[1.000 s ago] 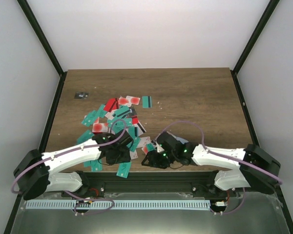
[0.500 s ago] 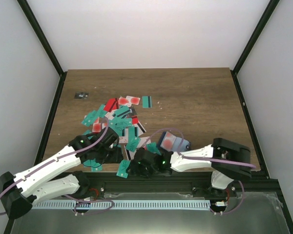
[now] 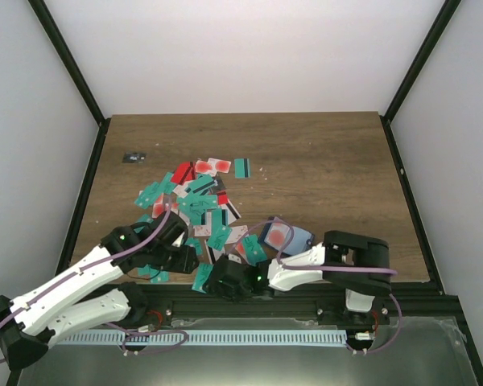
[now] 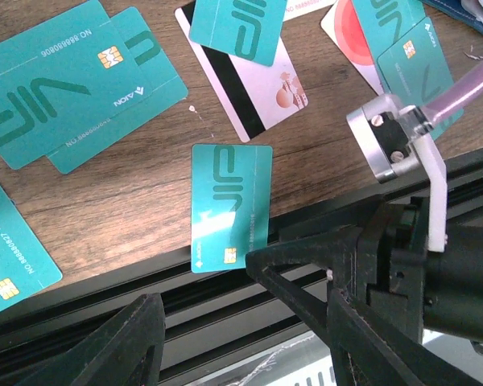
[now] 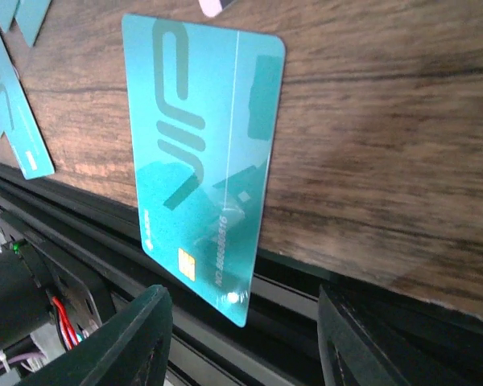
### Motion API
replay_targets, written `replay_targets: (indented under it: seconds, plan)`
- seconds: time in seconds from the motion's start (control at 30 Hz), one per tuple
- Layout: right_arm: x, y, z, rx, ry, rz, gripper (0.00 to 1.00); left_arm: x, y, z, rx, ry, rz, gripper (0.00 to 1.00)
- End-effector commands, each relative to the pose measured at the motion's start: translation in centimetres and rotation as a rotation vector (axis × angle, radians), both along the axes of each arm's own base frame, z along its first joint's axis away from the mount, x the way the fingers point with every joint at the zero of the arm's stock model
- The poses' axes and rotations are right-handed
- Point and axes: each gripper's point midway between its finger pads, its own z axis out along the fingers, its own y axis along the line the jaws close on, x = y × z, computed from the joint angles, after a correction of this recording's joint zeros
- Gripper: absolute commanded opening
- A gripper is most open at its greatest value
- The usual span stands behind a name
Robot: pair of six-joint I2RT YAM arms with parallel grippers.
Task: Put the credit cards into the card holder
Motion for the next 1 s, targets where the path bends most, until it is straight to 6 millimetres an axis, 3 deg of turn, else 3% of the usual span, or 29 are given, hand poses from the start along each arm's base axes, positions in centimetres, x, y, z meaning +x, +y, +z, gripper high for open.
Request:
replay_targets:
  seconds: [0.0, 0.43, 0.97]
  plan:
    - [0.4, 1.3, 0.4, 0.036, -0.004, -0.060, 0.51, -0.7, 0.5, 0.0, 0.003, 0.003, -0.036, 0.58]
    - [0.9, 1.3, -1.7, 0.051, 0.024, -0.133, 0.44, -1.2, 0.9, -0.2, 0.024, 0.009, -0.078, 0.57]
    - [0.4, -0.2, -4.1, 0.043, 0.092, -0.187, 0.11, -1.4, 1.0, -0.8, 0.042, 0.019, -0.111, 0.58]
